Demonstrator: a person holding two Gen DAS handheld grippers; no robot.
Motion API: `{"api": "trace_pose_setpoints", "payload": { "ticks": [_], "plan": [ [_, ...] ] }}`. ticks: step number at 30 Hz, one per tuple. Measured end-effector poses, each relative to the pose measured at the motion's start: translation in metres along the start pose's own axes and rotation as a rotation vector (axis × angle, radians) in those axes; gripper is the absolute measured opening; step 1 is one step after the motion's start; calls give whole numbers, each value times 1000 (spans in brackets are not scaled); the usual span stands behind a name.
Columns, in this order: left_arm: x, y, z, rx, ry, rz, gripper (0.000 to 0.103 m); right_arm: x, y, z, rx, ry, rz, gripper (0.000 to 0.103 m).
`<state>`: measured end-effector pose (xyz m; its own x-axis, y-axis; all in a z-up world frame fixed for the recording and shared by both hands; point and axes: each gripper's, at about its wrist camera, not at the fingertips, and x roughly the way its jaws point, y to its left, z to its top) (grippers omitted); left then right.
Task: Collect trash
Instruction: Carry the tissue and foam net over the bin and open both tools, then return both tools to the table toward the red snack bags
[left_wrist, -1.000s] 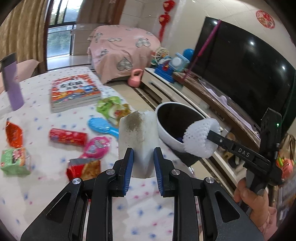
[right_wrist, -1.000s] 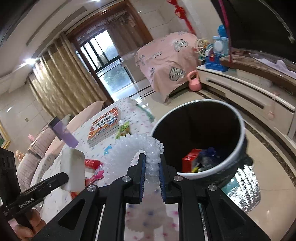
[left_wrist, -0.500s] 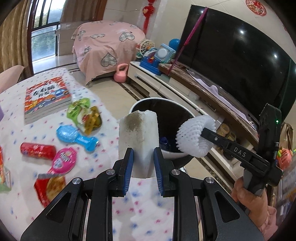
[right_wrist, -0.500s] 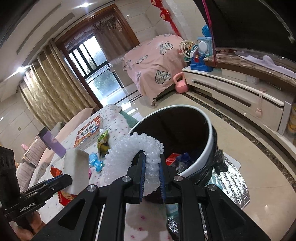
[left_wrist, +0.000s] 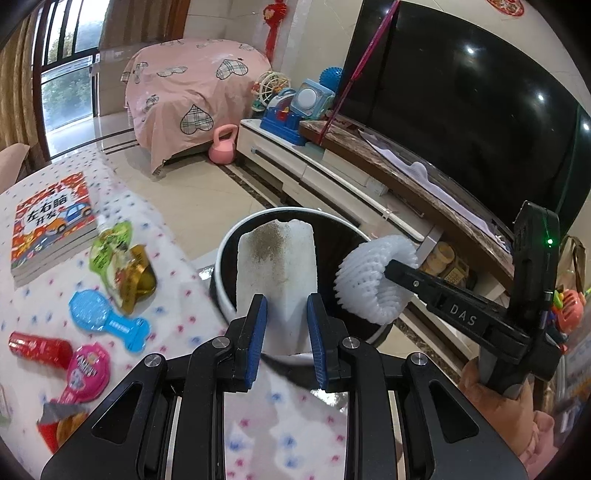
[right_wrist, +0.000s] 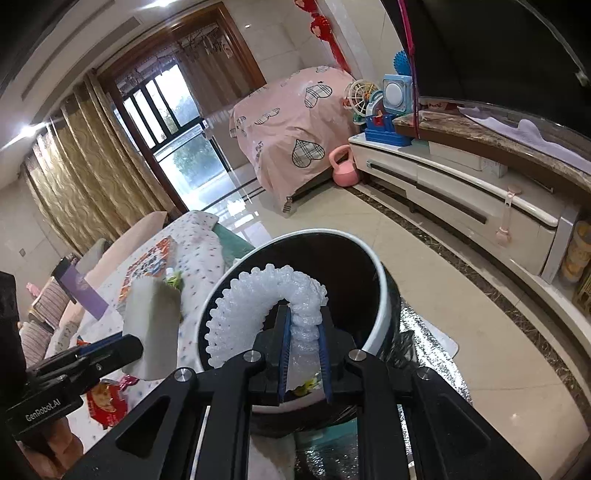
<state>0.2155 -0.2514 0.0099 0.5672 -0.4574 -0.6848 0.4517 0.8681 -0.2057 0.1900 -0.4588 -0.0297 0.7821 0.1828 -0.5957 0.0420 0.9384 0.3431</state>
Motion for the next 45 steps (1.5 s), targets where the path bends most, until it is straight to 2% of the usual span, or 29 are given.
{"api": "trace_pose_setpoints", "payload": {
  "ticks": [8, 13, 15, 17, 20, 24, 27, 29, 32, 34, 39, 45],
  "plan": [
    [27, -6, 7, 4, 43, 0, 22, 13, -5, 7, -21, 25, -27, 17],
    [40, -4, 5, -9, 82, 7, 26, 23, -9, 9, -26, 47, -36, 18],
    [41, -1, 5, -19, 85, -1, 37, 25, -10, 9, -28, 51, -36, 19],
    [39, -1, 4, -22, 80, 8, 45, 27, -12, 10, -24, 57, -34, 28],
    [35, 0, 2, -23, 72, 7, 48, 25, -16, 11, -8, 55, -23, 41],
    [23, 5, -4, -42, 57, 11, 55, 21, -17, 12, 2, 44, -16, 44],
    [11, 11, -11, -59, 43, 16, 59, 15, -15, 10, 8, 35, -10, 52],
    [2, 17, -19, -76, 39, 21, 61, 11, -12, 6, 18, 29, 7, 66],
    [-10, 25, -31, -98, 39, 17, 63, 5, -4, 0, 21, 18, 23, 80],
    [-21, 32, -43, -117, 35, 22, 65, 1, 3, -6, 24, 16, 38, 86],
    [-47, 51, -63, -147, 20, 60, 73, -6, 21, -26, 42, 20, 74, 89],
    [-76, 81, -89, -208, 2, 94, 74, -9, 47, -47, 33, 41, 113, 90]
  ]
}}
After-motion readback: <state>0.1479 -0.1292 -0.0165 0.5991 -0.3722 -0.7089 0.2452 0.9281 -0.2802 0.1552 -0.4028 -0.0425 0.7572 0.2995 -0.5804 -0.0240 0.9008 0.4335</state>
